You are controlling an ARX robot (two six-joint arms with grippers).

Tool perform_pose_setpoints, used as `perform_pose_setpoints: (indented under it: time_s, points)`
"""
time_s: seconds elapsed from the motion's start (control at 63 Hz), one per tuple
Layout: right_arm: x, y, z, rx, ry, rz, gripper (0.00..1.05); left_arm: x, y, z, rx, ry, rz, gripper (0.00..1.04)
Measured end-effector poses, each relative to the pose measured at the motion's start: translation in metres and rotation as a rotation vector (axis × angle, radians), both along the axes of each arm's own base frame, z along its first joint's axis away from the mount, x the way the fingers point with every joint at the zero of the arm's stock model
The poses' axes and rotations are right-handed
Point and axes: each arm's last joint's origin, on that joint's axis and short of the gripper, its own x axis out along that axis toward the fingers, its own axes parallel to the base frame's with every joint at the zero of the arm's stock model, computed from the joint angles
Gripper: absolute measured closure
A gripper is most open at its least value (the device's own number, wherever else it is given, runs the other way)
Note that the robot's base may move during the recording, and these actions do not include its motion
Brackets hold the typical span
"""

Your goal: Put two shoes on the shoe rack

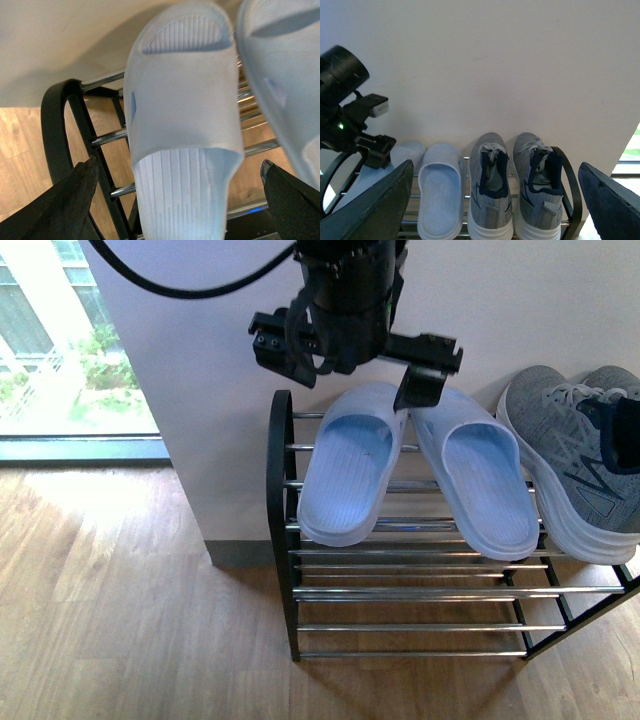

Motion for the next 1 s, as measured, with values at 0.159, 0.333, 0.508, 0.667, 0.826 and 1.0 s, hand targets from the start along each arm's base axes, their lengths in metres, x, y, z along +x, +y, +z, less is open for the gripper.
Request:
perform_pose_setpoints:
  time_s: [0.159, 0.333, 0.508, 0.667, 0.826, 1.0]
  points:
    - [0.000, 0.000, 0.000, 0.000, 0.000, 0.000, 0.09, -0.004, 0.023, 0.032, -0.032, -0.097, 0.069, 0.09]
    - [0.000, 0.000, 0.000, 0.000, 0.000, 0.000, 0.09, -0.018, 0.067, 0.055, 0.023, -0.219, 0.177, 0.09]
    - [0.000, 0.000, 0.000, 0.000, 0.000, 0.000, 0.09, -0.048, 0.116, 0.075, 0.061, -0.295, 0.289, 0.09]
    - [0.000, 0.000, 0.000, 0.000, 0.000, 0.000, 0.09, -0.082, 0.162, 0.090, 0.090, -0.367, 0.414, 0.09]
    - [0.000, 0.000, 0.000, 0.000, 0.000, 0.000, 0.09, -0.143, 0.219, 0.100, 0.141, -0.502, 0.616, 0.09]
    - [0.000, 0.000, 0.000, 0.000, 0.000, 0.000, 0.09, -0.202, 0.242, 0.111, 0.164, -0.609, 0.722, 0.09]
